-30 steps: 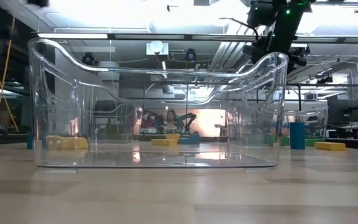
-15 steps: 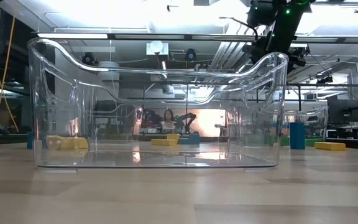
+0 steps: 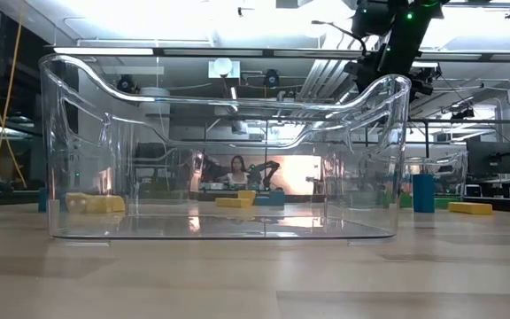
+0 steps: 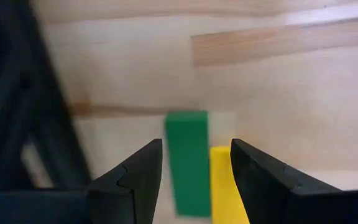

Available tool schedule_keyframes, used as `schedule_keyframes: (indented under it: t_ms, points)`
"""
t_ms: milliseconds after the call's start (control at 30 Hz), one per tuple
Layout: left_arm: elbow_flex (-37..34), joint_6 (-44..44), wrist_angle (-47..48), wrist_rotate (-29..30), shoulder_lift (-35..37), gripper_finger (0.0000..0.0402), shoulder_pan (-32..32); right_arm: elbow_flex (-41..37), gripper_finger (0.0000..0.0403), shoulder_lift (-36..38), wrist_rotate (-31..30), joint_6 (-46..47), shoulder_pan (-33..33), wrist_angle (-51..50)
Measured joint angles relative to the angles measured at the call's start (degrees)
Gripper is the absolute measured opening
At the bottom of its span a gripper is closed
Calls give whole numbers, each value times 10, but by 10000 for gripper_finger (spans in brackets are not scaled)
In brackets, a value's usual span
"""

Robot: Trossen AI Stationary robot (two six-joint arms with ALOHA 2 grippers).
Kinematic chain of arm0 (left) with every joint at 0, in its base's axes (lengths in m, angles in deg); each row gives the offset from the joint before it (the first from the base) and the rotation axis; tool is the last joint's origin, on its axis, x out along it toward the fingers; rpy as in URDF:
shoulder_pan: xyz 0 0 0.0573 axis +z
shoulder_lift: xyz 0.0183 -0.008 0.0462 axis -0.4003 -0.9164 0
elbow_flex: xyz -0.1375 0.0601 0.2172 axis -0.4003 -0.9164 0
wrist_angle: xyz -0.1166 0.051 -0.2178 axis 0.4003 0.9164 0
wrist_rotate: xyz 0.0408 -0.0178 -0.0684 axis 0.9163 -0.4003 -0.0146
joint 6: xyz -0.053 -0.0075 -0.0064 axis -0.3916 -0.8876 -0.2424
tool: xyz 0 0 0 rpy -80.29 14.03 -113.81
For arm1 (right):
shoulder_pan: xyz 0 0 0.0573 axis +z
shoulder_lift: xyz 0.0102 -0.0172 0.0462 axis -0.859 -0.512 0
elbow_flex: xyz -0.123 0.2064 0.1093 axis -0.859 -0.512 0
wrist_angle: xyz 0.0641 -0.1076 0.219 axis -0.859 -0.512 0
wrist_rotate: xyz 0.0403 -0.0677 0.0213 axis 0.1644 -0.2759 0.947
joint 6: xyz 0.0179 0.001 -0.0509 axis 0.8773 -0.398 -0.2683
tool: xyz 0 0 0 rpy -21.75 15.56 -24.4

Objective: Sort blocks
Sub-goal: Put the green block into the top right transparent bin

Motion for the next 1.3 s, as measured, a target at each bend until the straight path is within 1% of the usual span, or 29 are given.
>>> schedule_keyframes:
  t_ms: [133, 400, 467, 567, 733, 833, 867, 967, 1067, 1133, 1200, 1233, 1300]
  points:
    - [-31, -2, -24, -2, 0, 177, 9, 0, 282, 0, 0, -1, 0, 0]
    - [-46, -2, -56, -5, 2, 176, 11, 0, 282, 0, 12, -1, 0, -2]
    - [-47, -2, -61, -4, 2, 170, 10, 0, 282, 0, 12, -1, 0, -2]
    - [-47, 4, -65, 0, 2, 142, 8, 0, 282, 0, 12, -1, 0, -2]
    - [-47, 24, -60, 8, 4, 61, 7, 0, 282, 0, 12, -1, 0, -2]
    - [-48, 43, -54, 28, 16, 56, 6, 0, 282, 0, 12, -1, 0, -2]
    - [-49, 50, -46, 43, 25, 56, 9, 0, 282, 0, 12, -1, 0, -2]
    - [-50, 77, 3, 130, 78, 56, 28, 0, 282, 1, 17, -18, 0, 11]
    - [-50, 127, 37, 224, 151, 56, 63, 0, 282, 13, 59, -42, 0, 50]
    - [-49, 178, 39, 315, 207, 56, 99, 0, 282, 25, 116, -47, 0, 87]
    - [-49, 239, 28, 399, 260, 56, 141, 0, 282, 35, 189, -37, 5, 127]
    - [-49, 273, 18, 438, 286, 56, 164, 0, 282, 39, 229, -26, 11, 150]
    - [-49, 354, -27, 510, 333, 55, 216, 0, 282, 42, 289, -6, 34, 195]
